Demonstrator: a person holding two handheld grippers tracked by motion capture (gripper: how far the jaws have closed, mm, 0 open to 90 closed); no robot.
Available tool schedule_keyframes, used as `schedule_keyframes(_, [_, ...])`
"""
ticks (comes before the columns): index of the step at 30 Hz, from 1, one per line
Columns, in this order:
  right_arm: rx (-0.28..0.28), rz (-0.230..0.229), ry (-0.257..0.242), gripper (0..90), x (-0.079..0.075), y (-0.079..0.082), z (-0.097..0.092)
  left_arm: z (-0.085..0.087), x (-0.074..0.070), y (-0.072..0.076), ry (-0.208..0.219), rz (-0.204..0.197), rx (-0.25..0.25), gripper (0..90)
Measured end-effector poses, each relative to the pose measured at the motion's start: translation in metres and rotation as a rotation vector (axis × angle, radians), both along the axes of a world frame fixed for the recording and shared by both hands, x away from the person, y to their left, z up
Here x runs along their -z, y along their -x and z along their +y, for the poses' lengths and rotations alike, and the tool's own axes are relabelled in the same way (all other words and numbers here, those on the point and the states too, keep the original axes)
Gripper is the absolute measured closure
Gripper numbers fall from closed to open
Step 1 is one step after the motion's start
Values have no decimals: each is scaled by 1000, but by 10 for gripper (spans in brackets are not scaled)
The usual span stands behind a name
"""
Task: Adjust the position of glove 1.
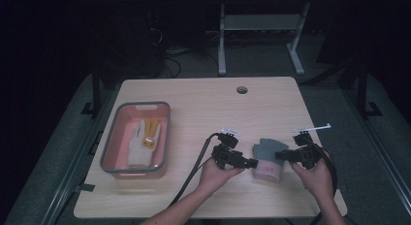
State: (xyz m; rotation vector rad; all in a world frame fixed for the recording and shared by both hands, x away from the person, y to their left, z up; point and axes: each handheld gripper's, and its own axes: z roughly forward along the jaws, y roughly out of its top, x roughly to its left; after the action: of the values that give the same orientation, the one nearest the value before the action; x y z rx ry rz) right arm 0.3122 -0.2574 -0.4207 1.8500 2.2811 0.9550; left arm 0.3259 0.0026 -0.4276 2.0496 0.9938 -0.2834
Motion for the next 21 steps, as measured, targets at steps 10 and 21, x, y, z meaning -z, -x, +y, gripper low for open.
schedule_keyframes(10, [30,4,-57,540,8,4,-11,-14,13,-3,-5,42,-13,302])
schedule_keyframes(21, [75,9,-127,532,27,10,-27,-31,31,-2,-38,90,-18,307])
